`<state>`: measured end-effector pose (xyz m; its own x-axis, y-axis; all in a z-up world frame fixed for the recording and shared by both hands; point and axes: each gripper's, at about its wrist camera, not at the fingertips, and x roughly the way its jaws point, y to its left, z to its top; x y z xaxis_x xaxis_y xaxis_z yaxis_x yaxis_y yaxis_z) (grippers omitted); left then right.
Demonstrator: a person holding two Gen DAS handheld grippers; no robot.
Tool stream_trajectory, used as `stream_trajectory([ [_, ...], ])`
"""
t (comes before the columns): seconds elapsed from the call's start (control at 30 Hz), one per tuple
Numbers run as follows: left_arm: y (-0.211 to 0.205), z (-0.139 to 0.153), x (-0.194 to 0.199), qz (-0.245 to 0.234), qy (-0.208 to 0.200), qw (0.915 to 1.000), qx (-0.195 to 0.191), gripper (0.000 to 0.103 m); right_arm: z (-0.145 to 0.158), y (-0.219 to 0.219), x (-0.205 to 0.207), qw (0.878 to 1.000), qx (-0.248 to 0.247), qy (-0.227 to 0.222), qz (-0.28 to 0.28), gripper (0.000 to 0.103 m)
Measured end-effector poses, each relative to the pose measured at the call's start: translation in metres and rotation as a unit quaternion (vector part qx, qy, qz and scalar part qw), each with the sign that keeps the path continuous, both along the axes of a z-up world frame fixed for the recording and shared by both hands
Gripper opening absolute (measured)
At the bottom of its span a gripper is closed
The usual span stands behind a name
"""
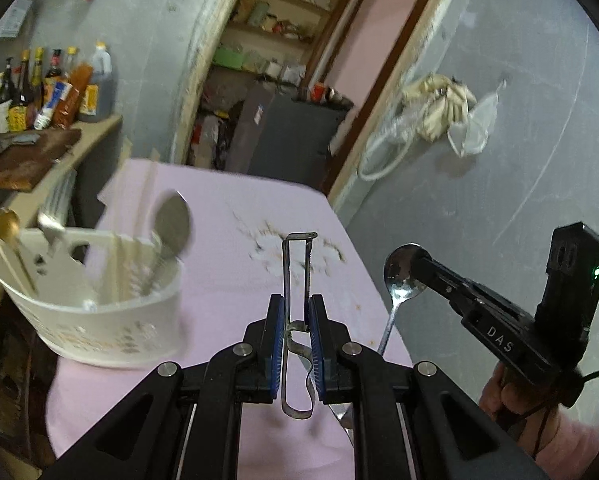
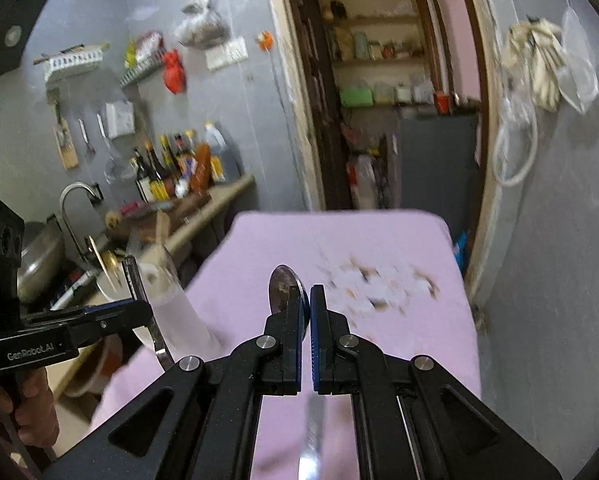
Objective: Organize utensils
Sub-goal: 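Lift the fork in the left tool over the holder while the right tool carries the spoon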
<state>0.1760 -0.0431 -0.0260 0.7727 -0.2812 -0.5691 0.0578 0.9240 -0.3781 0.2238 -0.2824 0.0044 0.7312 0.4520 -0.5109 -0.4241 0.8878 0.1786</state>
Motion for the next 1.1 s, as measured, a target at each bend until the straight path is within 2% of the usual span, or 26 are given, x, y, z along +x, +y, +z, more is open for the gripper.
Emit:
stream_trajectory([
  [0.33,0.084,0.053,-0.019,0.073,-0.056,0.9955,0.024,0.012,0.055,0.091,0.009,0.994,0.035,-0.080,0.059,0.003],
  [0.5,0.130,0.066,-0.024,0.115,-0.078,0.9897,0.034,0.012,0.066,0.131,0.014,0.992,0.023,-0.113,0.058,0.003],
  [0.63,0.161,0.061,-0.020,0.140,-0.082,0.9860,0.039,0.012,0.065,0.157,0.017,0.990,-0.011,-0.132,0.053,0.003],
  [0.77,0.178,0.045,-0.008,0.151,-0.074,0.9847,0.046,0.012,0.057,0.175,0.022,0.989,-0.040,-0.132,0.054,0.003],
  [1.1,0.180,0.006,0.016,0.142,-0.045,0.9858,0.077,0.012,0.027,0.191,0.025,0.987,-0.079,-0.129,0.046,0.003],
])
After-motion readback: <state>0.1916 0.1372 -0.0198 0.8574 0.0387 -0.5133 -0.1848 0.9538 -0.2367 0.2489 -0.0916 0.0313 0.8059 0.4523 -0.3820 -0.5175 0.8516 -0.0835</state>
